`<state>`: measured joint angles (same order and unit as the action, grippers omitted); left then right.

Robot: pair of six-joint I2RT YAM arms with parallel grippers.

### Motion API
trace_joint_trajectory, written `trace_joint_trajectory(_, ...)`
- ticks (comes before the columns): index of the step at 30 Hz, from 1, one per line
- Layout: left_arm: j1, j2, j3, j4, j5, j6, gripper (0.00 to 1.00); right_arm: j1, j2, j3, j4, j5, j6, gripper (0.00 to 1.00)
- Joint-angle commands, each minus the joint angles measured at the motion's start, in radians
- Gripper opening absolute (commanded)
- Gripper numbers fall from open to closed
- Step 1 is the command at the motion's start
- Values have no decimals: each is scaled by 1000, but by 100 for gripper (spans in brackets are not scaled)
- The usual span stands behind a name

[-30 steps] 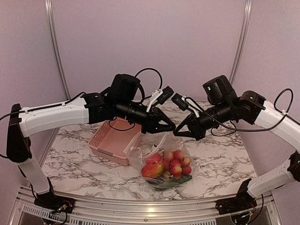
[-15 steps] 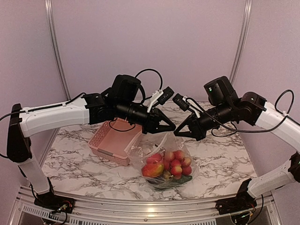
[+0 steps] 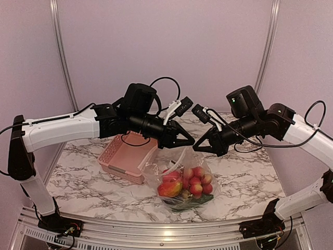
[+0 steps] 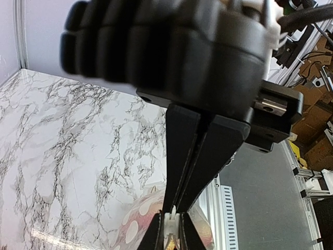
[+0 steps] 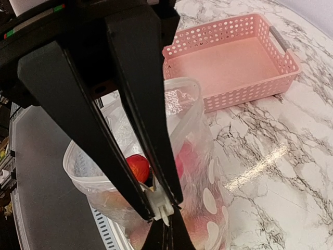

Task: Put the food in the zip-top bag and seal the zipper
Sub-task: Zip the zipper of the food storage bag.

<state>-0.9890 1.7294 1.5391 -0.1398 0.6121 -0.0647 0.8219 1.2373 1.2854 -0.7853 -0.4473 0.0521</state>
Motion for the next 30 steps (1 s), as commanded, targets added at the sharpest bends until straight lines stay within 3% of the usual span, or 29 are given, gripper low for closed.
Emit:
trace_joint_trajectory(1, 7, 20, -19, -14, 0, 7, 10, 6, -29, 5, 48, -1, 11, 0)
trace_joint_trajectory(5, 9, 22, -23, -18, 5, 6, 4, 4, -32, 6, 51, 21, 12, 0)
trace_joint_trajectory(17, 46, -18, -70, -27, 2, -10, 3, -134, -132, -21, 75, 34, 25, 0)
trace_joint_trajectory(30, 85, -93, -138, -89, -51, 49, 3, -193, -178, -36, 49, 260, 17, 0)
